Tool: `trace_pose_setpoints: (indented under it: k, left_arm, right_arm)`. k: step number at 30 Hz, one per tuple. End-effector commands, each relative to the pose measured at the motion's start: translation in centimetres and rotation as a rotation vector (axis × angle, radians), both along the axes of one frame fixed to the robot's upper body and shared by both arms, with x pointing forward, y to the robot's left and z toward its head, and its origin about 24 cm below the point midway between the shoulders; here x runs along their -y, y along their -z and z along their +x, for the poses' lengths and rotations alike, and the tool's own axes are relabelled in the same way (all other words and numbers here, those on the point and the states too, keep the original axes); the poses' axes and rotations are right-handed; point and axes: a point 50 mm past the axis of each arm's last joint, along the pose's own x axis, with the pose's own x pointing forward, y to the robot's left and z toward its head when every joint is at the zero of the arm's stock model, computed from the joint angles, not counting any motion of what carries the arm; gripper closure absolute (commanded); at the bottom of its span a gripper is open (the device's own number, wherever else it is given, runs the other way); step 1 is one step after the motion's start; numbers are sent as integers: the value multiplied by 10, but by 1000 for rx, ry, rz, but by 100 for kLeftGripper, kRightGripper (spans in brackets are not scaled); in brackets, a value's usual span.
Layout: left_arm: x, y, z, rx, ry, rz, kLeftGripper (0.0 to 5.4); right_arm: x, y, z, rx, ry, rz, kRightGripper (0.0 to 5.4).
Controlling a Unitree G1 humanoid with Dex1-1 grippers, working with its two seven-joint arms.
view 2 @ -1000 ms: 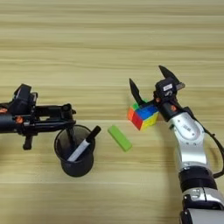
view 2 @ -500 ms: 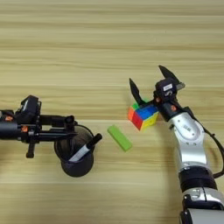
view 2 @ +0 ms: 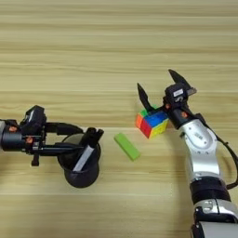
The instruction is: Move the objects on the table
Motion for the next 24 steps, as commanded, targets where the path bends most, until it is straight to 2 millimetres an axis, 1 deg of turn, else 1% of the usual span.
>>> trace_pose_setpoints:
  k: [1, 7, 19, 24]
  left_arm:
    - [-1, 0, 2, 18, -15, 11, 274]
    - [-1, -7, 6, 39, -51, -27, 218]
    - [-1, -33, 25, 90, -211, -194, 99]
    - [-4, -46, 38, 125, -344, -277, 47]
  right_arm:
    - [-4, -6, 4, 26, -10, -7, 0]
    - [-3, -5, 3, 23, -9, -5, 0]
    - [-4, -5, 3, 22, -7, -1, 0]
    - [-4, -5, 3, 23, -6, -1, 0]
